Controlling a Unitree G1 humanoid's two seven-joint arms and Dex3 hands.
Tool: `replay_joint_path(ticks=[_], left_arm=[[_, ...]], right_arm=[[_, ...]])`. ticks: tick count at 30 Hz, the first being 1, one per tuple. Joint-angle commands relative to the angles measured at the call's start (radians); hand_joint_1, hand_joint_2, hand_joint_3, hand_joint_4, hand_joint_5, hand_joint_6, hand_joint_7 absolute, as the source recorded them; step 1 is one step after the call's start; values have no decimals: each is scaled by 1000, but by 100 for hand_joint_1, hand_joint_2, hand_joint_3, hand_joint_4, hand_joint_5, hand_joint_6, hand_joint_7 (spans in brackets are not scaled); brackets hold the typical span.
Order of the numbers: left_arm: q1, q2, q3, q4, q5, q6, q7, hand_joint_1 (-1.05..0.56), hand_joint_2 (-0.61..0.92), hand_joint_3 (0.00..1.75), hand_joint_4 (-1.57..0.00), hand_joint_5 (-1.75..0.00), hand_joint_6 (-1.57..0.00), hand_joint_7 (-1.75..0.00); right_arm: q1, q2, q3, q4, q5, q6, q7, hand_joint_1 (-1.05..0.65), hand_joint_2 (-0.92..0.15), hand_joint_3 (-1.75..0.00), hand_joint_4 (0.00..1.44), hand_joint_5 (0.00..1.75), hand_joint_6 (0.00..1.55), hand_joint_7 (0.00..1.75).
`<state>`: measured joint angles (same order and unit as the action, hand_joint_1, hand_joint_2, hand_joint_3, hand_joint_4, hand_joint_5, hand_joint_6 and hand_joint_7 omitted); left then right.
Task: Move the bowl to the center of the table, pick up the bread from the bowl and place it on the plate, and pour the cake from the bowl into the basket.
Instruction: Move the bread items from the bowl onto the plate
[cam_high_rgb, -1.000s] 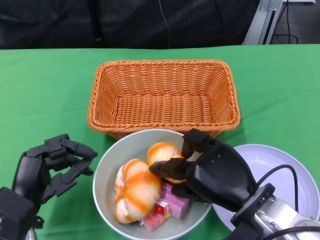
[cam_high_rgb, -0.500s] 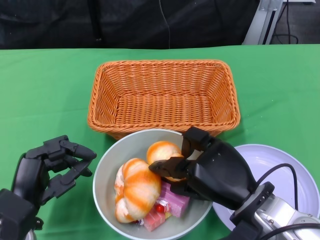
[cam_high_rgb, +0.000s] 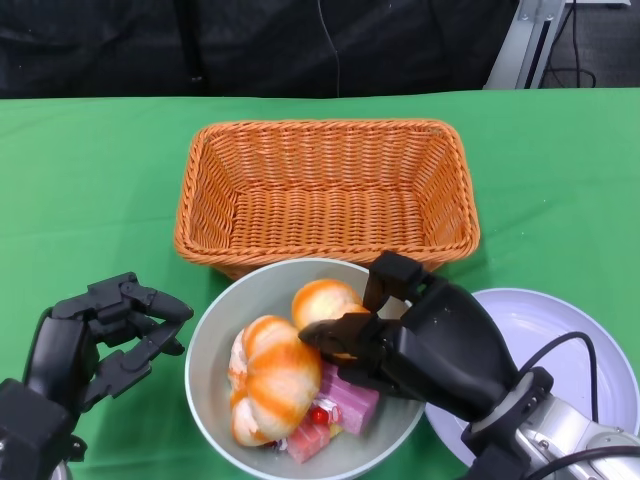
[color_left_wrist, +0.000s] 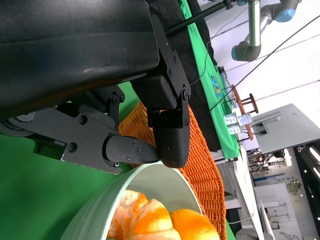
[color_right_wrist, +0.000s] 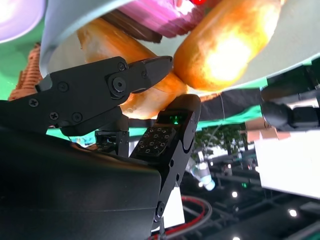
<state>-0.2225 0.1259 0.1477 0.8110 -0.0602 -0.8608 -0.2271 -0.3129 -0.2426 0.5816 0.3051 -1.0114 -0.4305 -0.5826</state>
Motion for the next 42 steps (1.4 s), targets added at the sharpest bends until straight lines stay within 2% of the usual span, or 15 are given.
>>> replay_joint_path(ticks=[1,6,21,28,32,36,42], left_arm=[[-9,25,3,15,6,-20,8,-26,92,23,-87,-122,-96,-92],[-13,23,4,25,-1,-19,4,-25,92,23,-87,-121,-96,-92],[-18,27,1,40,0,-24,0,-24,92,25,-87,-120,-95,-91],[-17,28,0,36,2,-22,2,-25,92,25,-87,-121,-96,-90],[-20,30,0,39,1,-22,1,-25,92,25,-87,-121,-96,-90],[-24,32,0,43,1,-23,1,-24,92,25,-87,-121,-96,-90],[-28,37,1,50,4,-24,5,-26,92,25,-88,-120,-96,-91]], right_arm=[[-19,-3,-10,9,10,-13,-36,-15,-92,-7,71,166,80,106],[-24,-7,-16,12,16,-36,-49,-16,-92,-4,71,163,81,100],[-34,-3,-22,18,31,-82,-90,-15,-92,-2,73,161,82,101],[-30,-1,-29,9,39,-93,-97,-17,-92,-4,75,158,84,95],[-7,-4,-39,-31,77,-108,-65,-18,-92,-2,73,163,84,95],[20,-9,-54,-78,137,-133,-18,-15,-92,-10,71,165,81,101],[61,-13,-87,-152,216,-180,61,-12,-92,-18,77,151,82,93]])
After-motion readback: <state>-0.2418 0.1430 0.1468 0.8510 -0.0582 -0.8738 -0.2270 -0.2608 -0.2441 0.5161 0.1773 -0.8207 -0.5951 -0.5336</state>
